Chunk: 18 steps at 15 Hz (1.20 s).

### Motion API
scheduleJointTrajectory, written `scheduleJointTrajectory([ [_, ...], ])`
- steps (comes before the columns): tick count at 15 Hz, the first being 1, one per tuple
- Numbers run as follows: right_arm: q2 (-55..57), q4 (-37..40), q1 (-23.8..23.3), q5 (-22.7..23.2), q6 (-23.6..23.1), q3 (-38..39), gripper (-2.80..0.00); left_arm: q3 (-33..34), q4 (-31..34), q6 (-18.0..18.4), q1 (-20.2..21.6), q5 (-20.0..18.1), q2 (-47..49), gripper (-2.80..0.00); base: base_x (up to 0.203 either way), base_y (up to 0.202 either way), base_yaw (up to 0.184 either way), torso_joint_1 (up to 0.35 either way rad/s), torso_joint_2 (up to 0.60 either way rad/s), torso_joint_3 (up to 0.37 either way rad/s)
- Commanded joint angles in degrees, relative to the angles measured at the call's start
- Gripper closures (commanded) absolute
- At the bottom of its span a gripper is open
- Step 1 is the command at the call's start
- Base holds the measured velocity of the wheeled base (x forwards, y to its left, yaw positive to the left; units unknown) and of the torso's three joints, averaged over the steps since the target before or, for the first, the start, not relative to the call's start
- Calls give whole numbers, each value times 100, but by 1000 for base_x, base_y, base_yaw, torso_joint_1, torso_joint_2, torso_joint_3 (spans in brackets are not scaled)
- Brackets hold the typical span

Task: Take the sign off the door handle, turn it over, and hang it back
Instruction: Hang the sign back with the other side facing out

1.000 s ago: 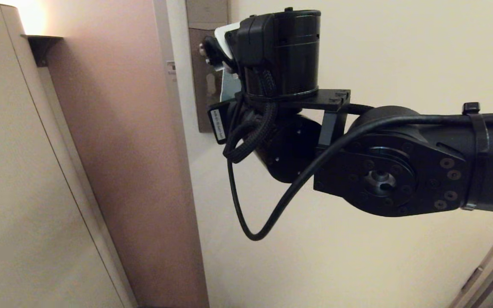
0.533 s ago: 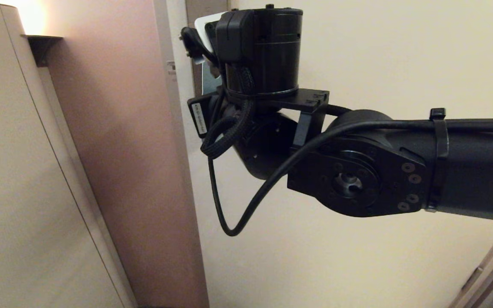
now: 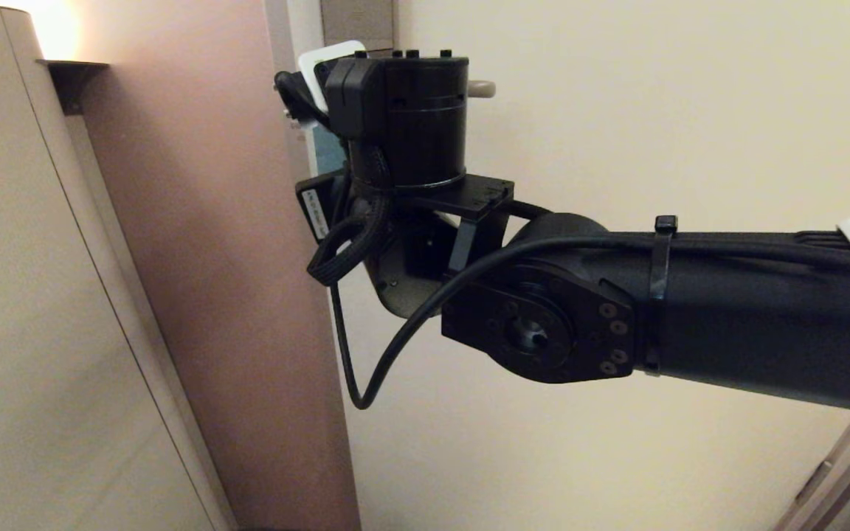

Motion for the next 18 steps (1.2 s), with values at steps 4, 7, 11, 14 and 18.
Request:
scheduleJointTrajectory([
  [4,294,-634,3,-21,-49,-8,0,4,5,-4,1,2,7,0,0,0,0,0,0,0],
  [7,285,-634,3,-21,-80,29,0,4,-3,-4,1,-5,7,0,0,0,0,0,0,0],
  [11,5,-572,3,-28,-148,360,0,4,5,-4,1,2,7,0,0,0,0,0,0,0],
  [14,-505,-567,3,-10,-258,1094,0,2,3,-4,1,2,7,0,0,0,0,0,0,0],
  [18,-1136,-588,-4,-3,-277,1943,0,4,5,-4,1,2,7,0,0,0,0,0,0,0],
])
